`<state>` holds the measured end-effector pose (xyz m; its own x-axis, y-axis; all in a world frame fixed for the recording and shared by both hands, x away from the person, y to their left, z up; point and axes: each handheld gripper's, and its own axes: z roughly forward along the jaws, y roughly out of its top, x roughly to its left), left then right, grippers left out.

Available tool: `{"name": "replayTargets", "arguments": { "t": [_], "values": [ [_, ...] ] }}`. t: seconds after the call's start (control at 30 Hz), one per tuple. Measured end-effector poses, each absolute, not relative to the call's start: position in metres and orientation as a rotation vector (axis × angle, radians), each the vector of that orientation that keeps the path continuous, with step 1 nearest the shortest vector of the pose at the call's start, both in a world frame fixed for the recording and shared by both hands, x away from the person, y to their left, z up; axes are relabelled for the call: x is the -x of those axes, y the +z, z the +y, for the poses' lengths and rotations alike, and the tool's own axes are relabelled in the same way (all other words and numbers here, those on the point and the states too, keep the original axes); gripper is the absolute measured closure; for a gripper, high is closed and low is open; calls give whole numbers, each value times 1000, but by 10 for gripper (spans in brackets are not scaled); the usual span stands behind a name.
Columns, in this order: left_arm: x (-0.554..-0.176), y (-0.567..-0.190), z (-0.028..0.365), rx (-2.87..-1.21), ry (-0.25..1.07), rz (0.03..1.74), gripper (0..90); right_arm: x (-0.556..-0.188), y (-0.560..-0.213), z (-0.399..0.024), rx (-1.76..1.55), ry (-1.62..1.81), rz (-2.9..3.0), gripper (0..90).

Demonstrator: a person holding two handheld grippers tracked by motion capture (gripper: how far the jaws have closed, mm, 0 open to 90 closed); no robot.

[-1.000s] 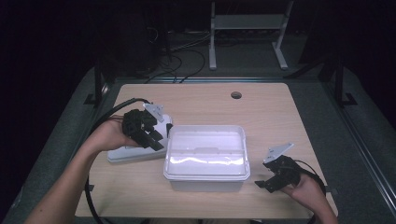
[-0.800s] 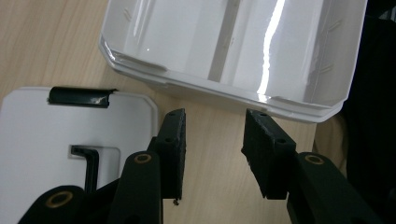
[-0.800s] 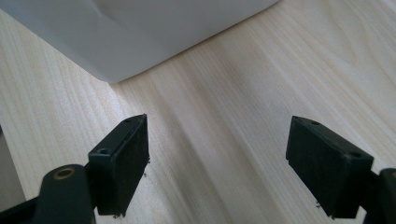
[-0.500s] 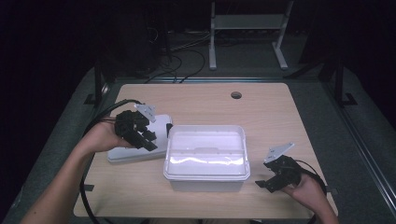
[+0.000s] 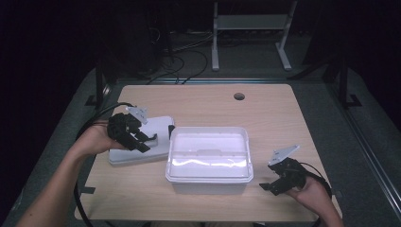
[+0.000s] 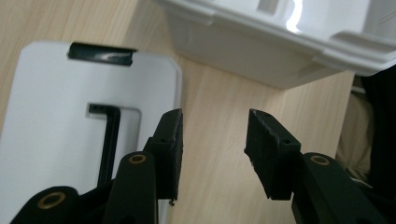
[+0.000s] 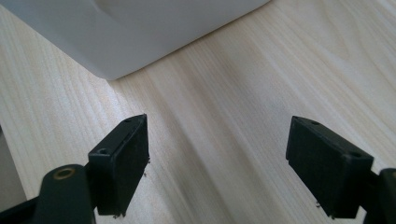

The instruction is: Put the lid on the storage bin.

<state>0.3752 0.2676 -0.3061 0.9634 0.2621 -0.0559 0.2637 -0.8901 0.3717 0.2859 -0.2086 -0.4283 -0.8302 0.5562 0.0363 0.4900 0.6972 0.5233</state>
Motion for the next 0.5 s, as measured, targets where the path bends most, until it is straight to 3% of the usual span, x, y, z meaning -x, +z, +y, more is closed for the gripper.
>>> {"name": "replayTargets", "arguments": {
  "t": [0.5],
  "values": [
    [-404, -328, 300, -2763, 39, 459, 526, -290, -432, -205, -856, 792, 2797, 207]
  ]
}}
